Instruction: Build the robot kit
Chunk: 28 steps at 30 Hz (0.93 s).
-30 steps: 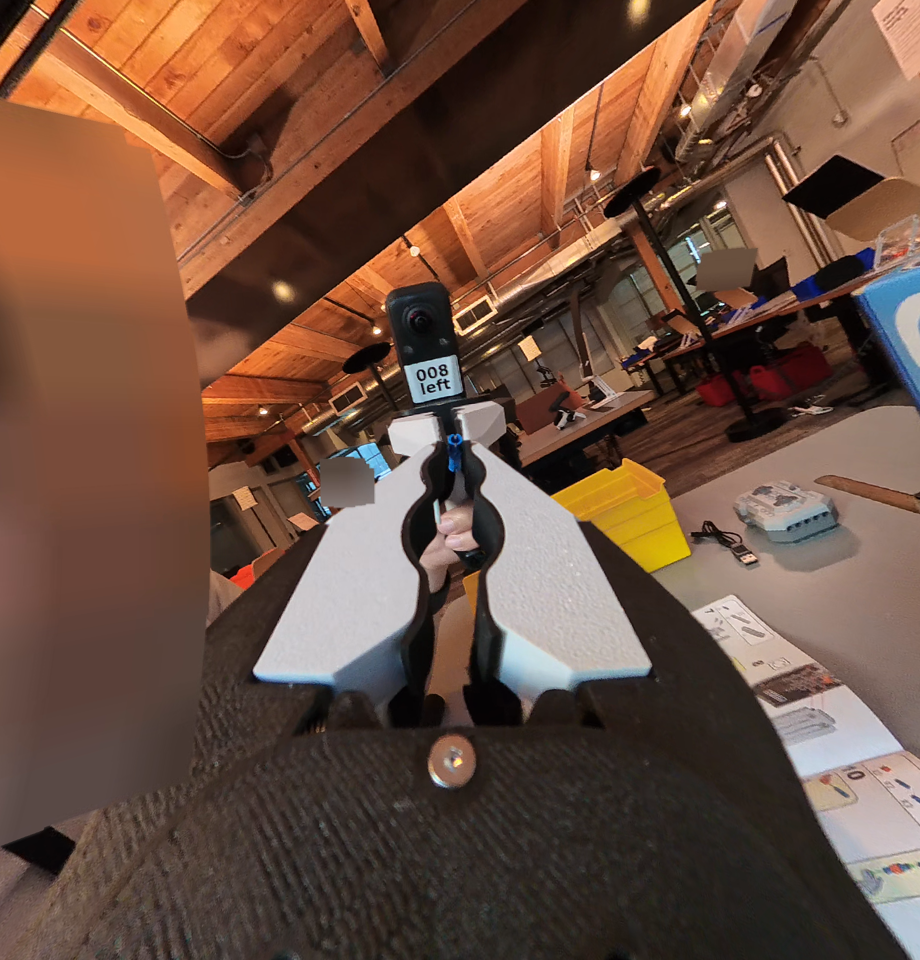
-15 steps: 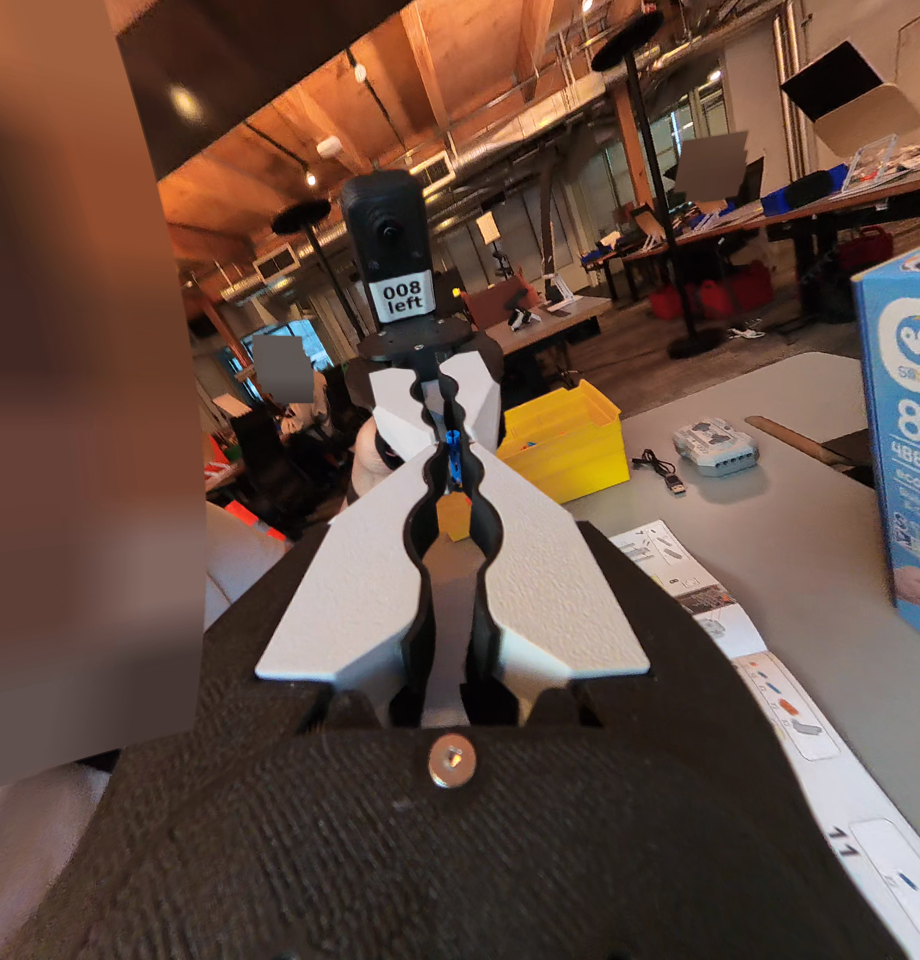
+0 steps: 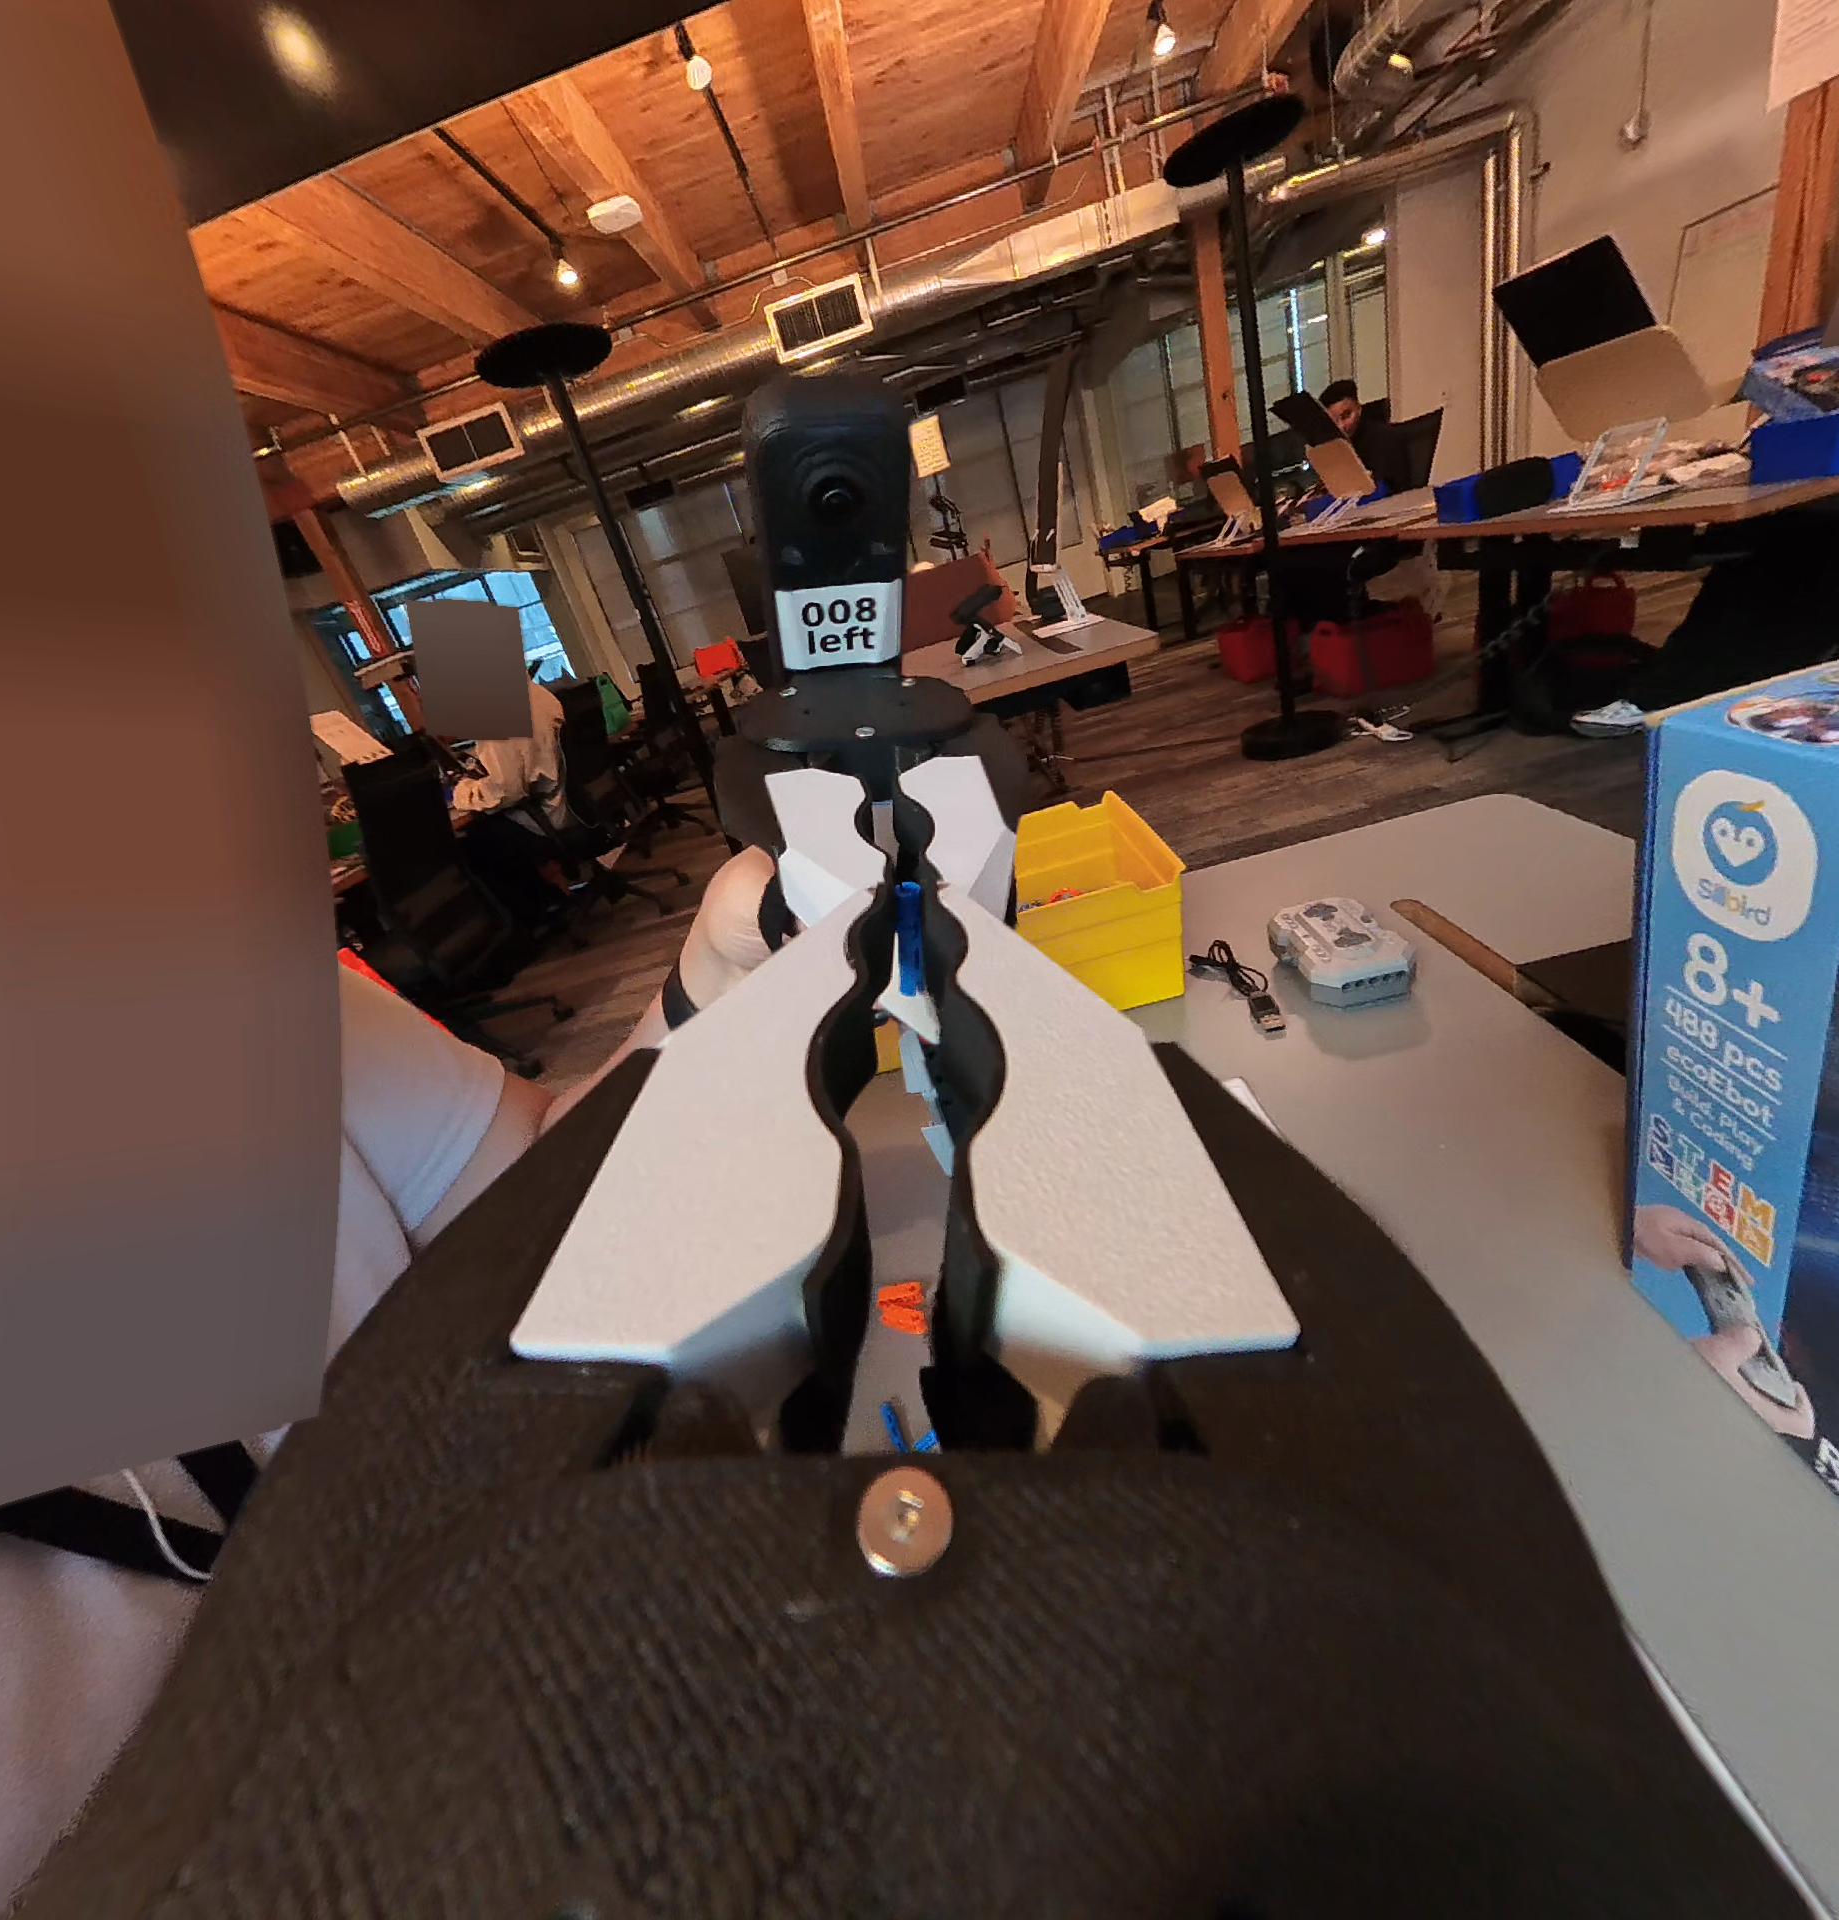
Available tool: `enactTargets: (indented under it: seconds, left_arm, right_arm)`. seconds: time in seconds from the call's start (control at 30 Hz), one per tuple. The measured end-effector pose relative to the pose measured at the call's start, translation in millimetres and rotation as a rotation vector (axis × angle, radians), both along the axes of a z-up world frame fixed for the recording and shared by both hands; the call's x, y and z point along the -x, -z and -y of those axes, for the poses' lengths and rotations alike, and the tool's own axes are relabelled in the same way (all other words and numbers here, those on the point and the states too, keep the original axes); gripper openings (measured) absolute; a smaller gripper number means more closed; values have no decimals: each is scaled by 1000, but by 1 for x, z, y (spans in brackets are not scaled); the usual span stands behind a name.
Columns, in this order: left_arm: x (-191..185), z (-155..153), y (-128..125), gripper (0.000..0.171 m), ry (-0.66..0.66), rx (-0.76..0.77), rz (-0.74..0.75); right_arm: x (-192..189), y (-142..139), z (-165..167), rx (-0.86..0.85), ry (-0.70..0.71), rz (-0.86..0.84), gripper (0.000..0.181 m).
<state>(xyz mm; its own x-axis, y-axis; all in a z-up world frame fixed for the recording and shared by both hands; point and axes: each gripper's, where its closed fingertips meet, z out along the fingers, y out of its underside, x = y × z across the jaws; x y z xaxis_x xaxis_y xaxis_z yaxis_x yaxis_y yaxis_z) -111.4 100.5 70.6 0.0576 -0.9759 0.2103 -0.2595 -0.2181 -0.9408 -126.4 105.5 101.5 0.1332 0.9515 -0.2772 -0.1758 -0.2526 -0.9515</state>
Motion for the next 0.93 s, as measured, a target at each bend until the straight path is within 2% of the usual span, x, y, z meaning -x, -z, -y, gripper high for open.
enactTargets:
  seconds: [0.23, 0.27, 0.3, 0.33, 0.43, 0.47, 0.53, 0.57, 0.63, 0.73, 0.83, 0.87, 0.93]
  left_arm:
    - [4, -4, -5, 0, -18, 10, 30]
    - [5, -3, -10, 3, -13, 23, 63]
    - [4, -1, -15, 16, 1, 44, 98]
    - [4, 2, -18, 18, 26, 66, 118]
    - [0, 6, -9, 10, 53, 73, 78]
    - [-2, 7, -8, 3, 63, 59, 72]
    - [-4, 4, -11, 3, 30, 29, 87]
    - [-4, 3, -17, 2, 21, 20, 125]
    - [-4, 4, -30, 2, 26, 28, 215]
    - [-4, 7, -42, 2, 45, 30, 306]
    - [0, 3, -59, 2, 33, 131, 450]
    - [2, 3, -67, 2, 52, 199, 529]
    - [2, 4, -71, 1, 89, 317, 585]
  right_arm:
    - [-5, 0, -4, 44, 7, -16, 2]
    - [-4, 0, -4, 54, 1, -18, 2]
    - [-3, 0, -2, 60, -14, -16, 2]
    - [-1, 2, -1, 65, -20, -5, 3]
    - [4, 3, 1, 63, -29, 9, 2]
    - [5, 4, 2, 69, -31, 12, 3]
    - [4, 2, -1, 56, 4, 11, 2]
    - [1, -3, -3, 26, 23, -15, 3]
    - [-10, -23, -7, -50, 92, -135, 25]
    - [-25, -41, -4, -145, 144, -241, 23]
    - [-20, -36, 5, -395, 230, -126, 25]
    - [-21, -36, 6, -506, 302, -88, 26]
    - [-25, -41, 8, -730, 481, -25, 28]
